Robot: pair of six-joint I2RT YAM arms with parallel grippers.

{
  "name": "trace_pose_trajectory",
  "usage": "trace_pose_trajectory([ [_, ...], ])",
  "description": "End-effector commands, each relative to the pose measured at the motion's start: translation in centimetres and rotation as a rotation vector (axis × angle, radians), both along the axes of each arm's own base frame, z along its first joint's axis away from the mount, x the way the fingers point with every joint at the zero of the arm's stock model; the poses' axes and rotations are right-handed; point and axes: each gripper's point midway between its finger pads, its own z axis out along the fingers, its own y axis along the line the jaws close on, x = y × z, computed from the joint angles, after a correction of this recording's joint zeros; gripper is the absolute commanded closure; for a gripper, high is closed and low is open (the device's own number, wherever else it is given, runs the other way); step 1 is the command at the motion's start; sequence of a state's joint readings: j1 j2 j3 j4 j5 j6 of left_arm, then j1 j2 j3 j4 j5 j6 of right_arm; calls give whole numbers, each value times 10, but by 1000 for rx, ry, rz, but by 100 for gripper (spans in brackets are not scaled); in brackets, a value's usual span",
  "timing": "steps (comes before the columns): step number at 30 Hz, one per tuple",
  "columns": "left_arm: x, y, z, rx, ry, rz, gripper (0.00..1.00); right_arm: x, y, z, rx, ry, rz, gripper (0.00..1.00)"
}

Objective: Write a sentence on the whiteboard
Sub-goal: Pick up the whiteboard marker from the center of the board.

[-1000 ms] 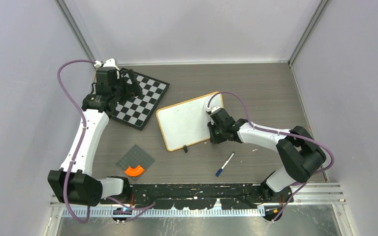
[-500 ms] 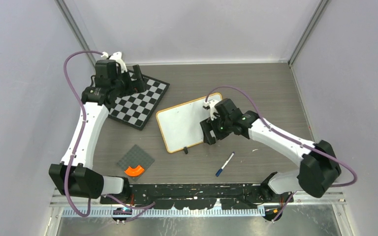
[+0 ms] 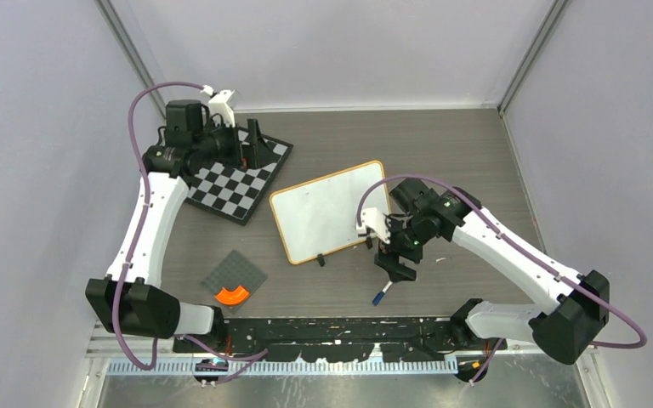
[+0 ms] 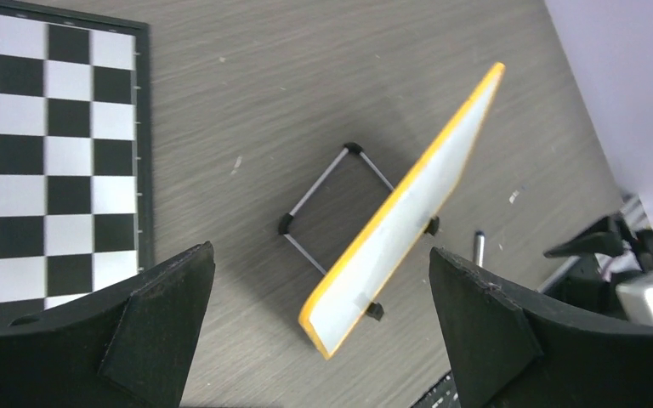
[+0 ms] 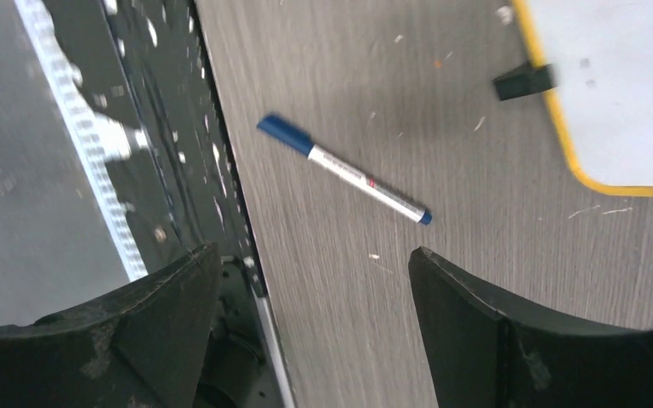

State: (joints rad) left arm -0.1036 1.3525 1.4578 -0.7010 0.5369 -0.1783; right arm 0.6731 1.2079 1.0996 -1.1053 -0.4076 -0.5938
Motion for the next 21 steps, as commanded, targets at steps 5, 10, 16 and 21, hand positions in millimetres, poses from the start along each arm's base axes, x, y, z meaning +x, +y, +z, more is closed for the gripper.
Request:
trace_pose_trajectory([
  [5, -22, -21, 15, -80, -37, -155, 0, -4, -21, -45, -121, -27, 356, 21],
  [10, -26, -20, 15, -79, -45, -155, 0, 8, -16, -68, -153, -53, 446, 23],
  [16, -28, -18, 12, -71, -48, -145, 0, 16, -17, -97, -206, -83, 515, 30],
  [21, -27, -19, 10, -77, -42, -144, 0, 19, -21, -122, -253, -122, 523, 36],
])
